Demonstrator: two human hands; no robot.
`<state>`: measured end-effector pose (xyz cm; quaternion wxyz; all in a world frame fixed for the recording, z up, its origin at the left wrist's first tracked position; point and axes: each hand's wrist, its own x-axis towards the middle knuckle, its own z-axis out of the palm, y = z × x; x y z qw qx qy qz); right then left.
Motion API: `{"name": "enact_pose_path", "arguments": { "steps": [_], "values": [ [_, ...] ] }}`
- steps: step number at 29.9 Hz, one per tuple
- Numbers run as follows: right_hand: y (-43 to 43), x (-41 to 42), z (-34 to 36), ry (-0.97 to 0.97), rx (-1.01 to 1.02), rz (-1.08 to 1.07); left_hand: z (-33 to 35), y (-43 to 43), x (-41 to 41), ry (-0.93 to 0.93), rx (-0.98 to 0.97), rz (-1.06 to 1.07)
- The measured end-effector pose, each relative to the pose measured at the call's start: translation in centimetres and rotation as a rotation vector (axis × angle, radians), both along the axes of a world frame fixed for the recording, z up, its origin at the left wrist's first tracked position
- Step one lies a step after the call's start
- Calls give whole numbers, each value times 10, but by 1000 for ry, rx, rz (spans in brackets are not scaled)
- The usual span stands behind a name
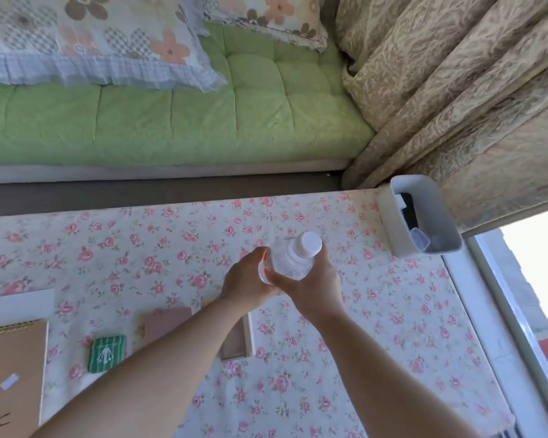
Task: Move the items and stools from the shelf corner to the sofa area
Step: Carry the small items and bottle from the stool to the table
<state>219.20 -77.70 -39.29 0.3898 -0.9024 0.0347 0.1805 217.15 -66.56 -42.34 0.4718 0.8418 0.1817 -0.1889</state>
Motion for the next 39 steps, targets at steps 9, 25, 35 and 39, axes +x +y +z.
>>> {"name": "enact_pose_path", "arguments": {
  "steps": [9,25,35,39],
  "values": [
    [11,1,-61,35,-36,16,-66,5,4,35,-29,30],
    [3,-2,-59,120,-59,37,-71,0,2,8,2,19],
    [-14,-28,-19,188,-41,-106,-41,7,-41,71,-97,217],
    [-11,-45,7,205,-35,-173,-14,2,-57,46,-90,199]
  ]
}}
